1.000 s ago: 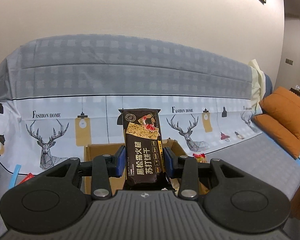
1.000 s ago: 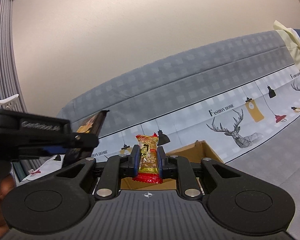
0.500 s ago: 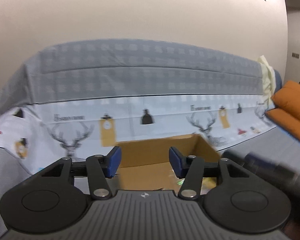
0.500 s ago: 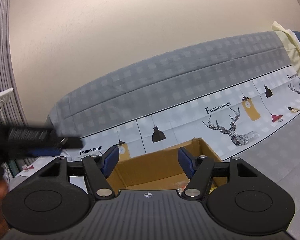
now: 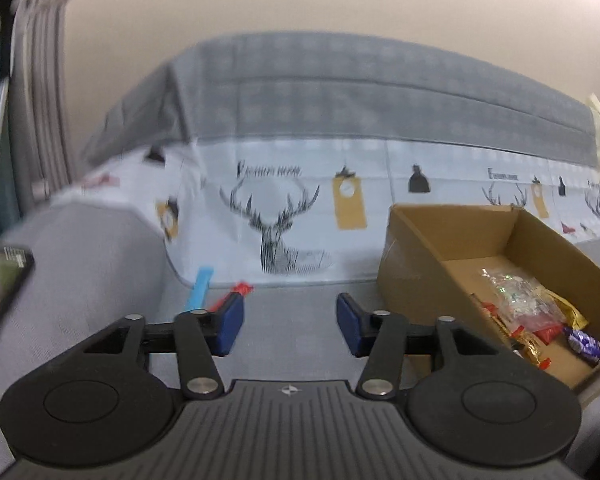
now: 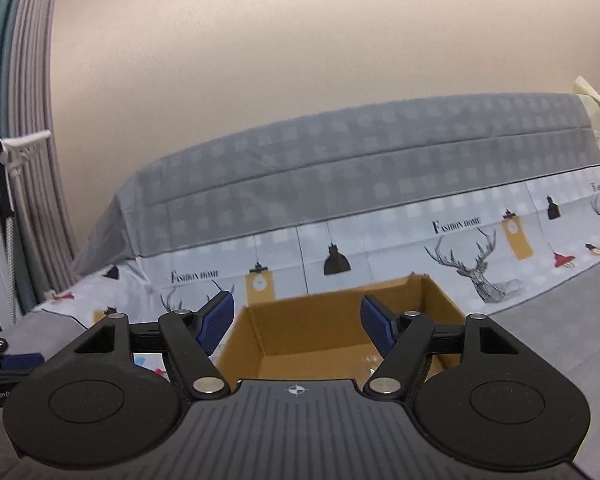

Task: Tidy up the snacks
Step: 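Move both grippers back from the box to the blue and red stick packets, then grasp the blue stick packet with the left gripper while the right gripper grasps the red stick packet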

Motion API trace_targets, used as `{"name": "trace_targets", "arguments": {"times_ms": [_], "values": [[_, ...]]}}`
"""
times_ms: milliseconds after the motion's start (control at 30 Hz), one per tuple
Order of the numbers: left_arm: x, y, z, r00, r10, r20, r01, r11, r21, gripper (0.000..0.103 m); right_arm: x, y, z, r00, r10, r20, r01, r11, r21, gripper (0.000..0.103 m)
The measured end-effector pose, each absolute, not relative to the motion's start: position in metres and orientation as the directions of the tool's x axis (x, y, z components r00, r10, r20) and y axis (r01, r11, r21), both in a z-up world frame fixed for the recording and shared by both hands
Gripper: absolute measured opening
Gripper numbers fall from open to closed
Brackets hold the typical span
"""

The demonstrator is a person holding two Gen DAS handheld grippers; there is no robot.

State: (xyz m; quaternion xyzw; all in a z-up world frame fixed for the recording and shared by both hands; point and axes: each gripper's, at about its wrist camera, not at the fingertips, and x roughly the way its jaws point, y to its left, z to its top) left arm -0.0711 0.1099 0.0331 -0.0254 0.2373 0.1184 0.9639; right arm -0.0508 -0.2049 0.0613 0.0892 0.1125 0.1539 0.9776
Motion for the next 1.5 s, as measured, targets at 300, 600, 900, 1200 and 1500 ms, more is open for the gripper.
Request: {"name": "trace_targets", "arguments": {"times_ms": [300,600,900,1200,1500], "values": [[-0.021,0.156,0.014,0.763,0.331,-0.555,-0.454,0.886,-0.096,0.001,-0.045,-0.18,0.059,0.838,0.465,-0.285,-0.396,0.878,0.268,0.023],[-0.017,0.194,0.004,0.656,0.39,-0.647,-0.642,0.739,-0.205,0.002,0.044,-0.079,0.074,0.56,0.692,-0.456,-0.497,0.721,0.483,0.018],[-0.027,0.216,0.008,0.654,0.405,-0.639,-0.676,0.692,-0.253,0.001,0.173,0.107,0.02,0.324,0.598,-0.733,-0.4,0.789,0.466,0.018],[-0.031,0.228,0.007,0.638,0.401,-0.658,-0.695,0.669,-0.265,0.002,0.218,0.182,-0.043,0.294,0.415,-0.861,-0.34,0.887,0.311,0.051],[-0.021,0.229,0.006,0.646,0.393,-0.655,-0.684,0.68,-0.266,0.002,0.208,0.185,-0.034,0.382,0.33,-0.863,-0.449,0.882,0.139,0.0]]}}
